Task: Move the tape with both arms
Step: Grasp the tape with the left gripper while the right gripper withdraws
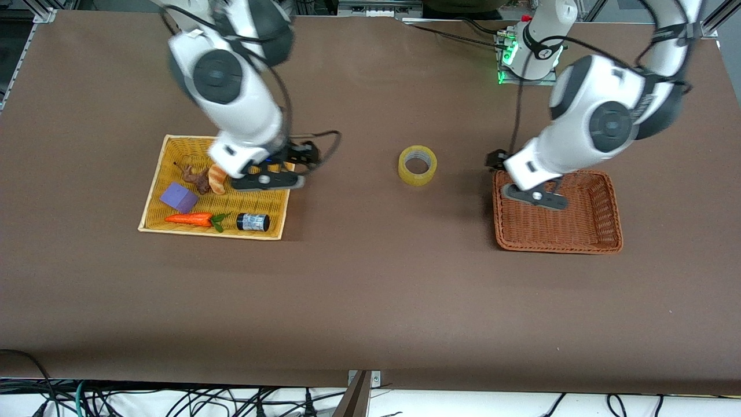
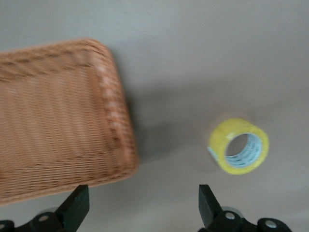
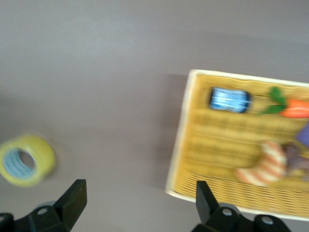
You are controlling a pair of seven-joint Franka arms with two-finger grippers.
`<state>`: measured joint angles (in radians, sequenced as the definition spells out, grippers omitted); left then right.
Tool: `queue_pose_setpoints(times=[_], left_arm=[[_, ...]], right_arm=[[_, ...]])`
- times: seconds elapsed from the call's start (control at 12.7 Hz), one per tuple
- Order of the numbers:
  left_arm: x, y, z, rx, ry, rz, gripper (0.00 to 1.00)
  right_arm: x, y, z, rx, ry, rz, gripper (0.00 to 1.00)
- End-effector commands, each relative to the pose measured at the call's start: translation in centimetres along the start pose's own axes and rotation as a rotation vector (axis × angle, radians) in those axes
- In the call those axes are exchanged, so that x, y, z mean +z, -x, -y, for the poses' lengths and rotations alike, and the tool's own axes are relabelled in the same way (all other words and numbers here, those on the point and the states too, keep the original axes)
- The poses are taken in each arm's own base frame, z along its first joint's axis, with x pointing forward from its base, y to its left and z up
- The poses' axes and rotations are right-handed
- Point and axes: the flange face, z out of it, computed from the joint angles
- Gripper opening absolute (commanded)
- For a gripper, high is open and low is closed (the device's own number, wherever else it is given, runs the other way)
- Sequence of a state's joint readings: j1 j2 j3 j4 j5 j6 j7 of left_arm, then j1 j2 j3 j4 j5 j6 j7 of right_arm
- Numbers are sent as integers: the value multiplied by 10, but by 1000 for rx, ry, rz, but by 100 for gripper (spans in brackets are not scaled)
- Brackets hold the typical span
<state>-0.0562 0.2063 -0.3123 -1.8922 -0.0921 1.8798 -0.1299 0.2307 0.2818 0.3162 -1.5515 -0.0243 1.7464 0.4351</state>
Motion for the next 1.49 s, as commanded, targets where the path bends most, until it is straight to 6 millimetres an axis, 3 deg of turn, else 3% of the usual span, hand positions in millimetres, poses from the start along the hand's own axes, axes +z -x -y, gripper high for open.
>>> queue_pose_setpoints(times=[0.0, 0.24, 0.39, 0.55, 0.71, 0.79, 0.86, 0.94, 1.18, 1.41], left_arm=[[56, -11, -31, 0, 36, 55, 100], [116, -15, -84, 11, 45, 76, 99], [154, -8, -106, -20, 22, 53, 97], [192, 1, -121, -14, 28, 16, 93], [214, 4, -121, -13, 31, 24, 86], [222, 7, -127, 11, 14, 33, 73], [227, 9, -130, 33, -2, 35, 38], [226, 8, -130, 31, -2, 37, 3], [195, -4, -106, -17, -28, 87, 0], [120, -17, -74, -41, -126, 178, 0]], right_arm=[[-28, 21, -84, -115, 5, 15, 100], [-48, 25, -163, -221, 17, 29, 100], [-59, 31, -197, -257, 17, 30, 100], [-64, 33, -211, -242, 20, 22, 100], [-64, 32, -218, -226, 22, 23, 100], [-64, 32, -218, -226, 22, 23, 100], [-64, 32, -220, -221, 22, 23, 100], [-65, 32, -230, -210, 14, 23, 100], [-63, 33, -235, -205, 16, 30, 100], [-63, 33, -234, -209, 18, 30, 100]])
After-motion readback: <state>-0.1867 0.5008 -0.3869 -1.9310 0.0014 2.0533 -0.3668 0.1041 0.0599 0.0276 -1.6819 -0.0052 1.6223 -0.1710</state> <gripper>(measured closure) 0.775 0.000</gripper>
